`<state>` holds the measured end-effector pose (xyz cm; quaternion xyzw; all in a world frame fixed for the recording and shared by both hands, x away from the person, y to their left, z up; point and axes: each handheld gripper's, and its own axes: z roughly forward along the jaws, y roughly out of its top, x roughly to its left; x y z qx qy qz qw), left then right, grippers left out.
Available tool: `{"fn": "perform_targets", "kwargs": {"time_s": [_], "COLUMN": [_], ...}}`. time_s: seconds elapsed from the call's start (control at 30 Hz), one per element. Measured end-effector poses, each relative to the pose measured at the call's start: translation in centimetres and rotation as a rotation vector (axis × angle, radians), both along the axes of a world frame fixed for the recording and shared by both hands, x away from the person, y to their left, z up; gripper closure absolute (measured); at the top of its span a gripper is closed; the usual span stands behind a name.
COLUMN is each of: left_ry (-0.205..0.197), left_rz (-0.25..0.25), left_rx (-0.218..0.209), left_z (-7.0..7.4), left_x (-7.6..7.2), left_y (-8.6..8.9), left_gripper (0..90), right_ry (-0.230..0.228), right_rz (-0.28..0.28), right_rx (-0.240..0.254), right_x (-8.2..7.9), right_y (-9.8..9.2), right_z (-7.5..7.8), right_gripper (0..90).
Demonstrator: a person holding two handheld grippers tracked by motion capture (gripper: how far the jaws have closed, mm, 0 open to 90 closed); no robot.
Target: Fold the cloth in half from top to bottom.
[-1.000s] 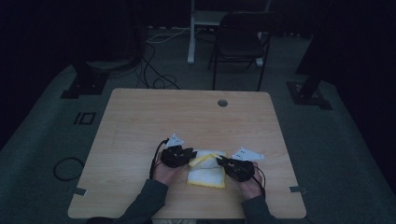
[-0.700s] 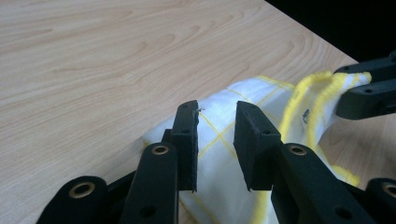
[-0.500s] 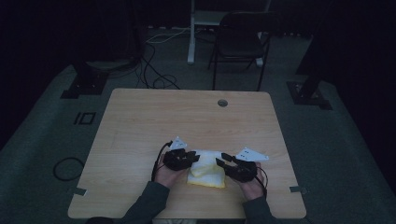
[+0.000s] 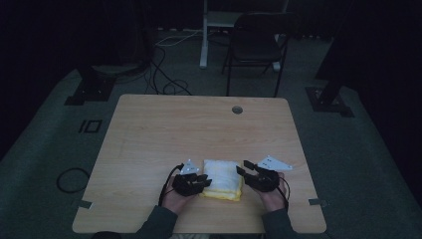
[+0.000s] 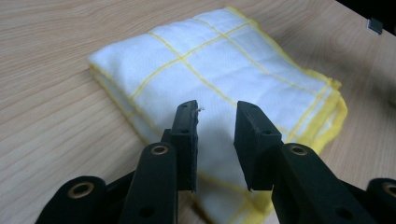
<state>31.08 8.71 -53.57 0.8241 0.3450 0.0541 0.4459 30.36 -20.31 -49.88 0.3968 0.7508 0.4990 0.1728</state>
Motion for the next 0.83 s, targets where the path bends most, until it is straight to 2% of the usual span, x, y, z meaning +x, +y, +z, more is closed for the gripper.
{"fn": "perform_targets", "kwargs": {"time_s": [0.1,0.3,0.37,0.4,0.5,0.6,0.83], "left_ry": [0.0,-0.001,0.0,0.004,0.007,0.011,0.017], "left_rz": [0.002,0.038,0.043,0.058,0.064,0.08,0.096], "left_rx": [-0.001,-0.006,-0.008,-0.016,-0.011,-0.013,-0.005], "left_z": [-0.2,-0.4,-0.4,-0.5,-0.6,-0.7,-1.0], "left_x": [-0.3,-0.5,-0.5,-0.5,-0.4,-0.2,-0.1], "left_y": [0.5,2.1,2.2,2.6,2.8,3.0,3.0], "left_gripper": [70.1,69.6,69.6,69.5,69.3,68.9,68.8], "right_ry": [0.011,0.033,0.035,0.05,0.069,0.081,0.101], "right_rz": [-0.014,-0.065,-0.072,-0.084,-0.095,-0.127,-0.165], "right_rx": [-0.004,-0.038,-0.054,-0.081,-0.086,-0.116,-0.126], "right_x": [0.2,0.8,1.0,1.2,1.5,2.2,2.7], "right_y": [-0.2,-1.1,-1.3,-1.5,-1.6,-1.6,-2.4], "right_z": [-0.4,-1.6,-1.9,-2.6,-3.0,-3.6,-3.9], "right_gripper": [56.2,55.7,55.7,55.7,55.6,55.8,55.5]}}
